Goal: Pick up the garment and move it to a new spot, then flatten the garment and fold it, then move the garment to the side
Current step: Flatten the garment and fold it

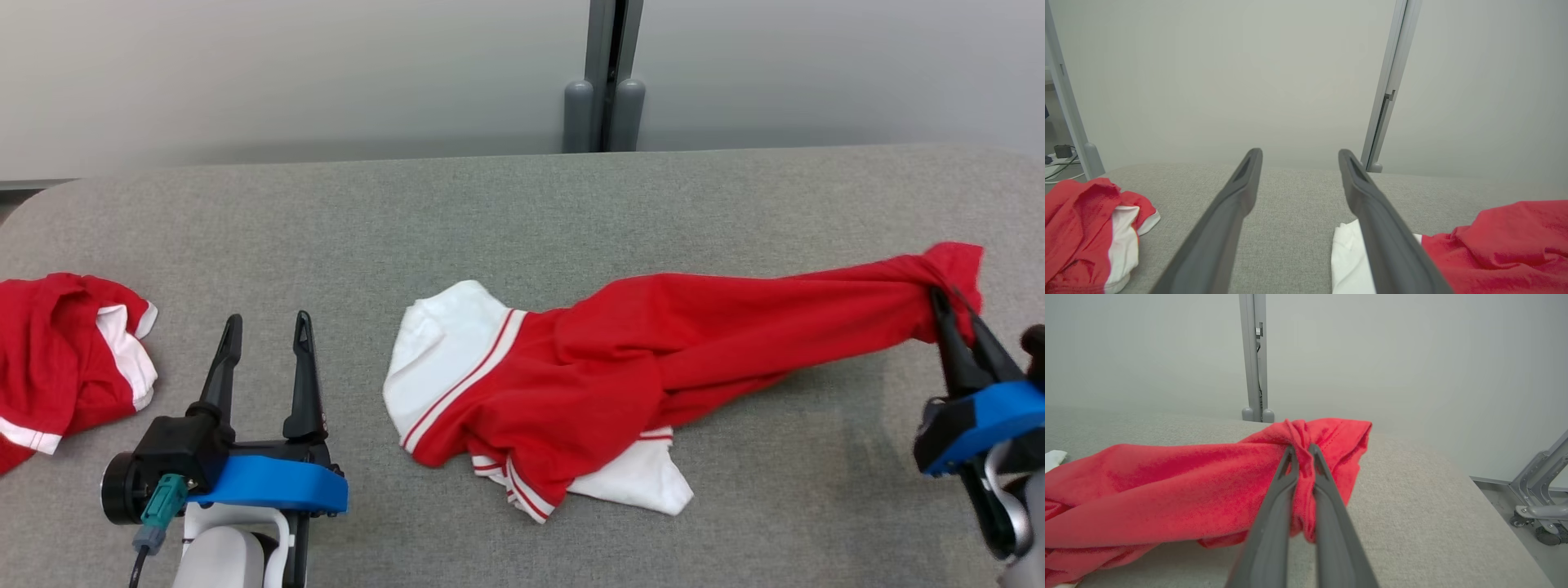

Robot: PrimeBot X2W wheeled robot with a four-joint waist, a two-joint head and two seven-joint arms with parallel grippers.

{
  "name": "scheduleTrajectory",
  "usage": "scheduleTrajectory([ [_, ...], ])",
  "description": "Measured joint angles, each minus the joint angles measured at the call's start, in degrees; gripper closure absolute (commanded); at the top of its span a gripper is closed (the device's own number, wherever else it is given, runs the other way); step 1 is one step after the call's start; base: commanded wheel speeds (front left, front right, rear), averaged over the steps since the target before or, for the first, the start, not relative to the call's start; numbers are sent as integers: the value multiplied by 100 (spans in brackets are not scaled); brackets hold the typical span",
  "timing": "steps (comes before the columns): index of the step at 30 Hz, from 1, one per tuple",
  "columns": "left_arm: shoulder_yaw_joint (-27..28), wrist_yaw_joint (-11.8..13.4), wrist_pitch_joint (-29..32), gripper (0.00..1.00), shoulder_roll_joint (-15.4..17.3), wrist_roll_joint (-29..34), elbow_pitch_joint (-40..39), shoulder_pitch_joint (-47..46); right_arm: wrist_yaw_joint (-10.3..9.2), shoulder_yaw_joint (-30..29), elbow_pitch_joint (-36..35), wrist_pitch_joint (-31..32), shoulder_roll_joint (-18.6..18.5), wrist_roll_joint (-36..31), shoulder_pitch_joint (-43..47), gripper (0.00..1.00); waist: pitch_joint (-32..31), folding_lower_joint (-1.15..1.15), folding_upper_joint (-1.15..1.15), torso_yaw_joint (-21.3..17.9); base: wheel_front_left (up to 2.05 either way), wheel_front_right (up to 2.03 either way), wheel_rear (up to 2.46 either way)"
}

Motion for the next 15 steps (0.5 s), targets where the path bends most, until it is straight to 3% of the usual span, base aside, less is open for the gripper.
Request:
scheduleTrajectory([
  [3, 18, -25, 1, 0, 0, 2, 0, 10, 0, -615, -693, 336, 55, -208, 544, 100, -19, 0, 0, -46, 0, 0, 0],
  [7, 15, -46, 0, 0, 1, 16, 4, 9, -1, -1039, -1304, 742, 399, -390, 1110, 100, -16, 0, 0, -59, 0, 0, 0],
  [8, 12, -47, 1, 0, 1, 18, 5, 9, 0, -1062, -1392, 804, 495, -433, 1195, 81, -11, 0, 0, -59, 0, 0, 0],
  [9, 9, -48, 1, 0, 1, 20, 11, 8, 0, -1094, -1475, 836, 601, -464, 1249, 0, -8, 0, 0, -58, 0, 0, 0],
  [15, 26, -89, 1, 0, 1, 64, 42, 5, 0, -1090, -1748, 709, 875, -749, 1215, 0, -19, 0, 0, -51, 0, 0, 0],
])
